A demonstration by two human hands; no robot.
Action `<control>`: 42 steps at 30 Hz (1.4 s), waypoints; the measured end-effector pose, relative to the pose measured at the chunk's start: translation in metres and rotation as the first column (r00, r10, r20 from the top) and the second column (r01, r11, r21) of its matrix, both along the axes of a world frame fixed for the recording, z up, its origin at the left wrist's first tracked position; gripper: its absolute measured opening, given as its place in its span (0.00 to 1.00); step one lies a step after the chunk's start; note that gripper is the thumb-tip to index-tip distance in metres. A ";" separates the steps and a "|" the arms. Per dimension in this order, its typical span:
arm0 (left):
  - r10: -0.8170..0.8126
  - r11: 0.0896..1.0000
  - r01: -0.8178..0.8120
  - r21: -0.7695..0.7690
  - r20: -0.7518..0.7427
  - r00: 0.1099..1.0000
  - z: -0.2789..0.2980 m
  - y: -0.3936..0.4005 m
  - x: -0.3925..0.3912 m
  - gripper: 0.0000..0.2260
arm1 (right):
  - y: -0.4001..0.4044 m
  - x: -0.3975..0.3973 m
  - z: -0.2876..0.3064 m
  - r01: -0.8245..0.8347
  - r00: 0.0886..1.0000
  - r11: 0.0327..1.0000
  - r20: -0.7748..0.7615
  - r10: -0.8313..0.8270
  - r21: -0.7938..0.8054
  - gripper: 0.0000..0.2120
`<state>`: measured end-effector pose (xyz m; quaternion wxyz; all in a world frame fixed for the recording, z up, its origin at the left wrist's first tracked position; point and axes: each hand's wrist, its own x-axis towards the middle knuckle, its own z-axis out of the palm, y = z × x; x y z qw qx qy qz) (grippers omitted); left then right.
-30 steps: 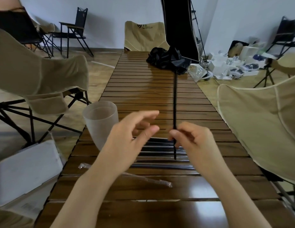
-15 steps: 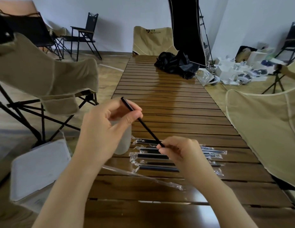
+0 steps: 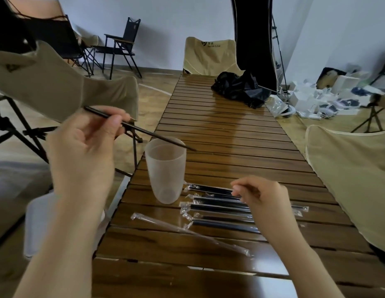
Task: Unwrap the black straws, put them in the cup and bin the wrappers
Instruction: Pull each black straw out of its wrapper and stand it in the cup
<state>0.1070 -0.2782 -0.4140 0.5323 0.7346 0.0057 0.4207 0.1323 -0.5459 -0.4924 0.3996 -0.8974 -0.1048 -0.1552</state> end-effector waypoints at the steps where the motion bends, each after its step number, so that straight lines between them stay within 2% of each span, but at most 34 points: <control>1: 0.032 0.999 -0.033 0.022 0.035 0.999 0.002 0.004 -0.002 0.08 | 0.002 0.001 0.000 0.000 1.000 1.000 -0.016 0.000 0.000 0.06; 4: 0.058 0.994 -0.069 0.081 0.127 0.990 0.011 0.010 -0.006 0.06 | 0.007 0.004 -0.003 -0.011 0.996 0.998 -0.084 0.006 -0.060 0.07; 8: 0.103 0.973 -0.122 0.194 0.104 0.989 0.017 0.006 -0.010 0.06 | 0.006 0.007 -0.016 -0.062 0.980 0.969 -0.198 0.014 -0.239 0.06; 11: 0.138 0.935 -0.095 0.343 -0.105 0.985 0.004 0.001 -0.005 0.08 | 0.004 0.005 -0.029 -0.142 0.930 0.925 -0.369 0.003 -0.352 0.07; 14: 0.137 0.881 0.032 0.472 -0.318 0.938 -0.022 -0.006 0.004 0.10 | 0.007 0.005 -0.039 -0.197 0.890 0.862 -0.453 -0.042 -0.467 0.10; 16: 0.100 0.854 0.114 0.507 -0.376 0.921 -0.035 -0.010 0.009 0.10 | 0.010 0.003 -0.043 -0.231 0.877 0.824 -0.477 -0.053 -0.517 0.12; 18: 0.101 0.843 0.127 0.523 -0.385 0.917 -0.042 -0.013 0.014 0.11 | 0.011 -0.001 -0.046 -0.235 0.893 0.803 -0.448 -0.044 -0.548 0.12; 21: 0.124 0.857 0.090 0.507 -0.373 0.919 -0.041 -0.018 0.016 0.18 | 0.011 -0.005 -0.049 -0.198 0.930 0.814 -0.366 -0.019 -0.545 0.11; 24: 0.157 0.864 0.035 0.502 -0.336 0.929 -0.037 -0.022 0.015 0.23 | 0.012 -0.005 -0.050 -0.186 0.935 0.821 -0.353 -0.020 -0.540 0.08; 26: 0.193 0.882 -0.052 0.469 -0.257 0.947 -0.031 -0.028 0.010 0.20 | 0.011 -0.005 -0.049 -0.184 0.938 0.825 -0.347 -0.015 -0.534 0.06; 29: 0.196 0.891 -0.169 0.422 -0.023 0.980 -0.016 -0.049 -0.002 0.14 | 0.008 -0.005 -0.048 -0.181 0.953 0.821 -0.302 0.010 -0.542 0.05; 31: 0.108 0.879 -0.122 0.461 0.055 0.993 -0.012 -0.066 -0.009 0.12 | 0.005 -0.005 -0.048 -0.186 0.956 0.820 -0.291 0.024 -0.541 0.05; 32: 0.044 0.865 -0.061 0.498 0.045 0.998 -0.015 -0.074 -0.012 0.12 | 0.004 -0.005 -0.048 -0.188 0.958 0.819 -0.286 0.031 -0.542 0.05; 33: -0.021 0.839 0.016 0.544 0.003 1.000 -0.018 -0.080 -0.014 0.13 | 0.003 -0.005 -0.050 -0.190 0.960 0.818 -0.279 0.039 -0.542 0.05; 35: -0.144 0.734 0.228 0.640 -0.182 0.973 -0.023 -0.093 -0.018 0.13 | 0.002 -0.004 -0.052 -0.186 0.966 0.817 -0.253 0.052 -0.545 0.05; 37: -0.194 0.591 0.455 0.666 -0.430 0.882 -0.030 -0.100 -0.022 0.12 | 0.001 -0.005 -0.055 -0.172 0.975 0.816 -0.216 0.060 -0.551 0.05; 38: -0.203 0.551 0.546 0.632 -0.533 0.821 -0.036 -0.102 -0.023 0.12 | 0.001 -0.006 -0.057 -0.169 0.978 0.815 -0.198 0.068 -0.554 0.07; 40: -0.163 0.500 0.664 0.556 -0.693 0.702 -0.049 -0.101 -0.025 0.13 | 0.001 -0.008 -0.062 -0.173 0.981 0.806 -0.174 0.088 -0.566 0.10; 42: -0.109 0.518 0.679 0.519 -0.748 0.655 -0.057 -0.095 -0.024 0.13 | 0.002 -0.011 -0.067 -0.170 0.983 0.796 -0.158 0.095 -0.581 0.13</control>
